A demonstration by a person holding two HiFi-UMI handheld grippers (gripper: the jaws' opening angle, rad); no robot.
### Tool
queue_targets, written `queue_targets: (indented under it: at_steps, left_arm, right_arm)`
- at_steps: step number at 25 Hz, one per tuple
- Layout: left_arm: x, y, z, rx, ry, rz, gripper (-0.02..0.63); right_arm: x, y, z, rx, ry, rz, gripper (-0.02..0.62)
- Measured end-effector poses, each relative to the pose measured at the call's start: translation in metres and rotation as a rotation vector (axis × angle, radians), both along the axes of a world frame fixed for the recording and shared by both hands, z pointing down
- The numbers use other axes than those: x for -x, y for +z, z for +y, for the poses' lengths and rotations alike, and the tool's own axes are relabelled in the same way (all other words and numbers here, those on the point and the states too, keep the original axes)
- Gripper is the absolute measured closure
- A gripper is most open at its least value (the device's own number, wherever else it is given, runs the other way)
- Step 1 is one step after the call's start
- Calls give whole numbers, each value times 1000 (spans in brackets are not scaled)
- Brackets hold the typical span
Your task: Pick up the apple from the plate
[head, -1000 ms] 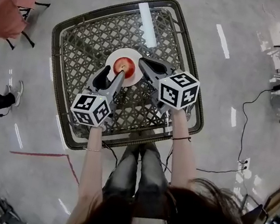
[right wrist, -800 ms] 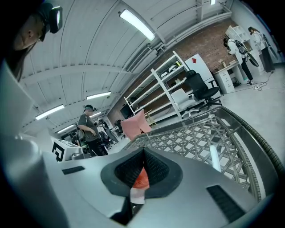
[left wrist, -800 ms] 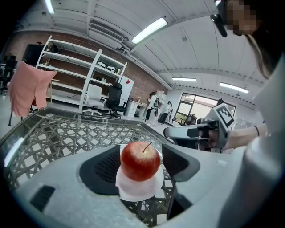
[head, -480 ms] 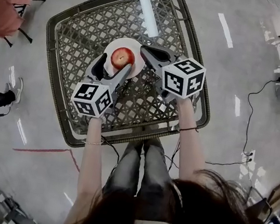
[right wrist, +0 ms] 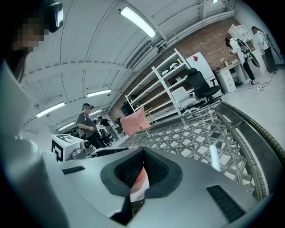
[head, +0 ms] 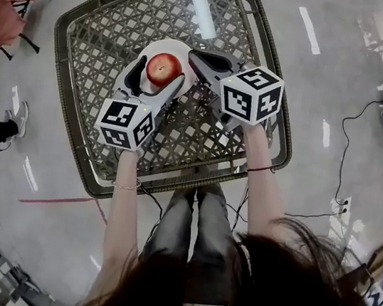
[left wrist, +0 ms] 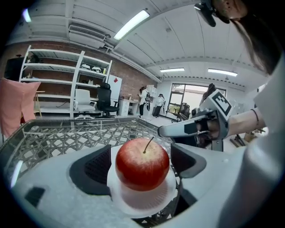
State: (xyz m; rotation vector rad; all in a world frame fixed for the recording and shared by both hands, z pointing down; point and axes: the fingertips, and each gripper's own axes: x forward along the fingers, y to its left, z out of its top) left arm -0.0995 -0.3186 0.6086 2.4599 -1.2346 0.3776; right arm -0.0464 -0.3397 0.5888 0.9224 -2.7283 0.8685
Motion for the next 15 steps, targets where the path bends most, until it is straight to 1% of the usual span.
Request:
queue_targets:
  at_steps: [5, 11, 15]
  left_arm:
    - [-5, 3, -2, -10, 32, -24, 195]
    - [-10, 8, -3, -37, 85, -110, 195]
    - [-10, 9, -5, -38, 83, -112, 195]
  right_arm:
    - [-2, 5, -3, -1, 2, 7, 586]
    - [-3, 10, -3, 4, 8, 2, 586]
    - [-4, 11, -4, 4, 11, -1, 586]
